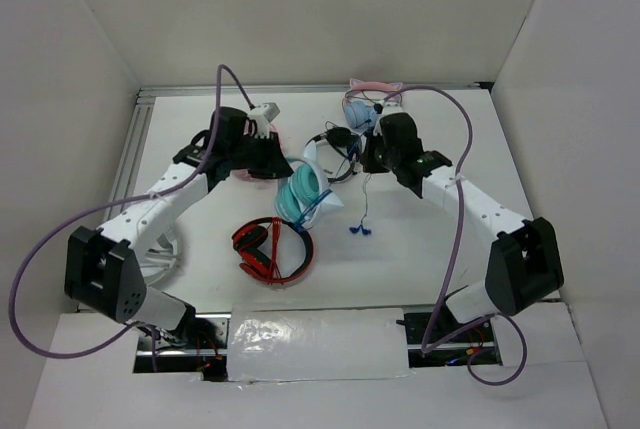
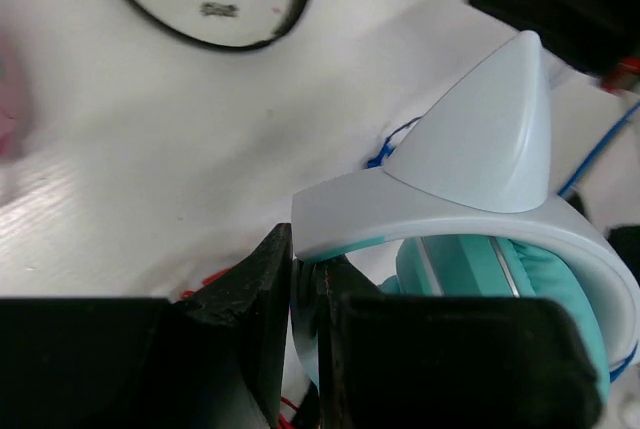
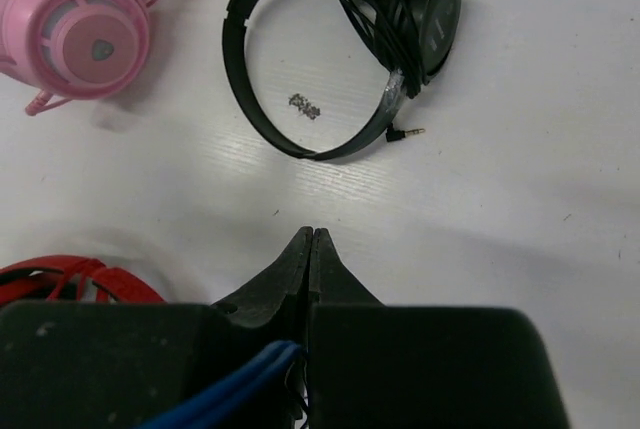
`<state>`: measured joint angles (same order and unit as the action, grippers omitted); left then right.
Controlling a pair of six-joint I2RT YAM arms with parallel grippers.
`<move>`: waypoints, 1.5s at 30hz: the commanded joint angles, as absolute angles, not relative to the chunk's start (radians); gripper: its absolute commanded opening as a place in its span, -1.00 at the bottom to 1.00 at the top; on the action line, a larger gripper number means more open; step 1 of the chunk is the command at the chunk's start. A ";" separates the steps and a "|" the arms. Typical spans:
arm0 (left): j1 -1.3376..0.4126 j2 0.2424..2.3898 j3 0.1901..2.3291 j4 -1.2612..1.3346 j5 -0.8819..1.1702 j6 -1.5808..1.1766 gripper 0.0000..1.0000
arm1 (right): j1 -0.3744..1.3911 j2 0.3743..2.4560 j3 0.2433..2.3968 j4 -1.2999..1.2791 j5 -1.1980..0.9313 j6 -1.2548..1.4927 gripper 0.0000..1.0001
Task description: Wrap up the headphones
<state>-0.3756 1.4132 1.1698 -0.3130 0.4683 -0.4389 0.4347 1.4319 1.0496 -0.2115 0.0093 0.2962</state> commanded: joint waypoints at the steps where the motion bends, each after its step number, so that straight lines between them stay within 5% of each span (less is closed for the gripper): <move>1: -0.416 1.477 1.273 -0.327 0.260 -0.385 -1.00 | 0.456 1.453 1.161 -0.460 0.032 0.314 -1.00; 10: -0.469 1.709 1.465 -0.518 -0.110 -0.481 -1.00 | 0.529 1.428 1.235 -0.594 -0.083 0.311 -1.00; 21: -0.468 1.890 1.726 -0.718 -0.265 -0.735 -1.00 | 0.684 1.244 1.144 -0.489 -0.498 0.233 -1.00; 34: -0.410 1.872 1.775 -0.614 0.029 -0.965 -1.00 | 0.827 1.423 1.152 -0.354 -0.621 0.239 -1.00; 45: -0.293 1.623 1.462 -0.326 0.422 -0.959 -1.00 | 0.850 1.339 0.867 -0.071 -0.177 0.261 -1.00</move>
